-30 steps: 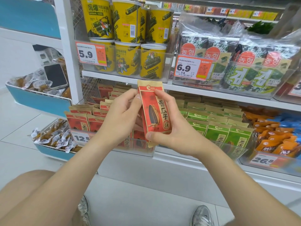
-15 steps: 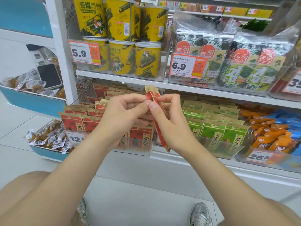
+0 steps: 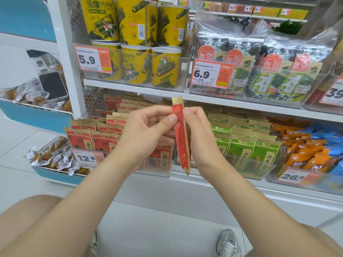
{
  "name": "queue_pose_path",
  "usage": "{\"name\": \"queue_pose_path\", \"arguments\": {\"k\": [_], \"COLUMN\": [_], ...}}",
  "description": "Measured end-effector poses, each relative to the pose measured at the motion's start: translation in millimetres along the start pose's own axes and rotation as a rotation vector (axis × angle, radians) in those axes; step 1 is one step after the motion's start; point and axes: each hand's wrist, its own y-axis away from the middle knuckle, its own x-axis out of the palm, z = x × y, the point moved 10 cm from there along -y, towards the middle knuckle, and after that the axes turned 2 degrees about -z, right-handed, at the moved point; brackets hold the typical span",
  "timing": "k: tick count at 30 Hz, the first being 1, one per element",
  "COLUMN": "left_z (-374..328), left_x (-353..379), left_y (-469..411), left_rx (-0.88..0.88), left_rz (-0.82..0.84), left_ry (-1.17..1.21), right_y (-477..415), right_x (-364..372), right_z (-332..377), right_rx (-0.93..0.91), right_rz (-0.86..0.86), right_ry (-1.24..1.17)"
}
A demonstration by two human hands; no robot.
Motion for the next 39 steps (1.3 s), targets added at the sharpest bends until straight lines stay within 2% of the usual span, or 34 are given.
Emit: {"name": "queue_pose_path", "arguments": {"k": [6, 10, 13, 16, 18, 21, 24, 26, 30, 33, 37, 39], "left_z": [-5.4, -5.6, -2.5, -5.2, -7.2, -3.1, -0.7, 4.6, 14.6, 14.0, 2.3, -1.8], "left_x": [-4.7, -10.7, -20.9, -30.3, -33.6, -26.4, -17.8, -18.4, -26.2, -34.4, -33.8, -29.6], "left_y": [0.8, 2.7, 2.6, 4.1, 5.5, 3.9, 2.1, 2.2, 2.4, 2.4, 1.6, 2.6], "left_rx": [0.026, 0.027, 0.037, 0.083, 0.094, 0.039, 0.03, 0.007, -0.078, -0.089, -0.017, 0.022], "left_rz": [-0.028, -0.076, -0.167, -0.257, -0.293, -0.217, -0.13, -0.137, -0.193, -0.232, -0.195, -0.177], "left_ry": [0.06, 0.005, -0.067, -0.164, -0.187, -0.098, -0.176, -0.217, -0.256, -0.389, -0.561, -0.62], "right_y": [-1.7, 2.5, 6.6, 10.7, 13.5, 8.6, 2.1, 1.2, 0.4, 2.7, 13.2, 18.8], "right_x": [-7.3, -9.9, -0.4, 8.9, 14.5, 13.3, 7.7, 5.5, 4.6, 8.8, 8.9, 10.1], "right_z": [-7.6, 10.4, 8.8, 1.2, 4.3, 8.1, 2.7, 0.6, -6.7, -7.3, 13.6, 18.3], "right_rx": [0.027, -0.129, -0.165, -0.071, -0.083, -0.121, -0.037, 0.004, -0.011, -0.025, -0.265, -0.328], "right_rz": [-0.029, -0.048, 0.022, 0.127, 0.168, 0.127, 0.09, 0.103, 0.059, 0.068, 0.064, 0.049], "right_ry": [0.082, 0.353, 0.611, 0.696, 0.742, 0.613, 0.306, 0.241, 0.305, 0.31, 0.526, 0.602]}}
